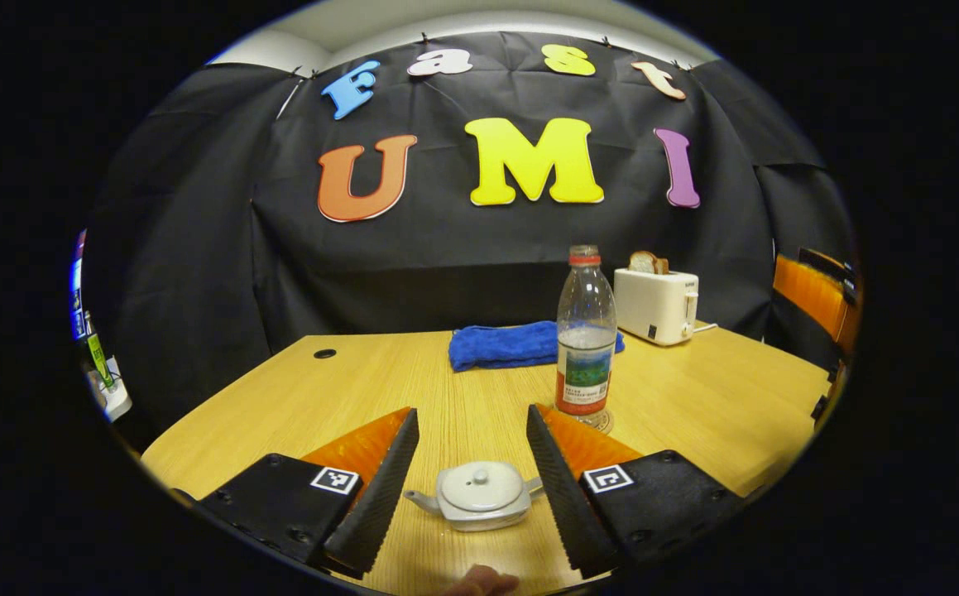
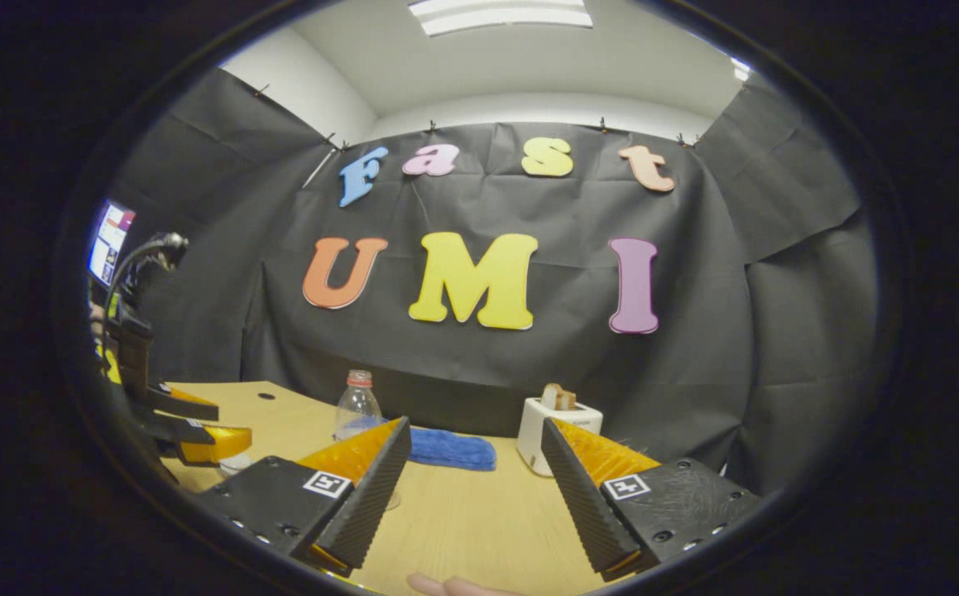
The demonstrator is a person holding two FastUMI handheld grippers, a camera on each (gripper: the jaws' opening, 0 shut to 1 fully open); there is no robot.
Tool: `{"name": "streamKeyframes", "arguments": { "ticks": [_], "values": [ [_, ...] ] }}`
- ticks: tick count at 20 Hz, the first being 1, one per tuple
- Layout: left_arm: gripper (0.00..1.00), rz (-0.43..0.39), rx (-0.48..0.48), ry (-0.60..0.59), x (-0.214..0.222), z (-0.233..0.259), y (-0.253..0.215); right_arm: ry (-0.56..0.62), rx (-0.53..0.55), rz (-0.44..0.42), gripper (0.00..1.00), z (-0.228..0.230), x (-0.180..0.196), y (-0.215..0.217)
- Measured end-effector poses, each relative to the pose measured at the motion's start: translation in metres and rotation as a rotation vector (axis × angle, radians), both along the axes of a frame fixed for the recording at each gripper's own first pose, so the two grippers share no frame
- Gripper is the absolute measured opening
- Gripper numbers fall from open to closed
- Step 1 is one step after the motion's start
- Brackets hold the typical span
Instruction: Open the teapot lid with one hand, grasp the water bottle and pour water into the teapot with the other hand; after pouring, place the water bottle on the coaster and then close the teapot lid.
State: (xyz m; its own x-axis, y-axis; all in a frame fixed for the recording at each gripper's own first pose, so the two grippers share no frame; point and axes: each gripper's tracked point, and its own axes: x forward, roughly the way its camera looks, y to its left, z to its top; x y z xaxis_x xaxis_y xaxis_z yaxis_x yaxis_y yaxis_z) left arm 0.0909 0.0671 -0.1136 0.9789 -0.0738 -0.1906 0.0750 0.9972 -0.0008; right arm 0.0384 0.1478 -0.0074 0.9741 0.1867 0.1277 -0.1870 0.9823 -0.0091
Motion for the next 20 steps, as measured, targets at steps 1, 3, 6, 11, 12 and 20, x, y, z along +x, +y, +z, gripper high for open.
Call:
{"name": "streamKeyframes", "arguments": {
  "ticks": [1, 3, 6, 11, 12, 20],
  "values": [
    [0.87, 0.004, -0.023, -0.017, -0.007, 0.014, 0.001, 0.016, -0.005, -0.009, 0.97, -0.001, -0.002, -0.001],
    [0.99, 0.009, -0.061, -0.044, -0.020, 0.036, 0.002, 0.051, -0.003, -0.025, 0.97, -0.001, -0.007, -0.004],
    [0.99, 0.033, -0.080, -0.068, -0.038, 0.063, 0.011, 0.135, 0.018, 0.010, 0.95, -0.005, -0.019, 0.006],
    [0.99, 0.014, -0.088, -0.123, -0.065, 0.095, 0.011, 0.185, 0.021, -0.029, 0.97, 0.004, -0.038, -0.006],
    [0.98, 0.010, -0.076, -0.122, -0.068, 0.096, 0.010, 0.172, 0.038, -0.038, 0.93, 0.011, -0.043, -0.008],
    [0.98, -0.013, -0.041, -0.112, -0.066, 0.085, -0.005, 0.118, 0.041, -0.030, 0.97, 0.029, -0.058, -0.012]
  ]
}}
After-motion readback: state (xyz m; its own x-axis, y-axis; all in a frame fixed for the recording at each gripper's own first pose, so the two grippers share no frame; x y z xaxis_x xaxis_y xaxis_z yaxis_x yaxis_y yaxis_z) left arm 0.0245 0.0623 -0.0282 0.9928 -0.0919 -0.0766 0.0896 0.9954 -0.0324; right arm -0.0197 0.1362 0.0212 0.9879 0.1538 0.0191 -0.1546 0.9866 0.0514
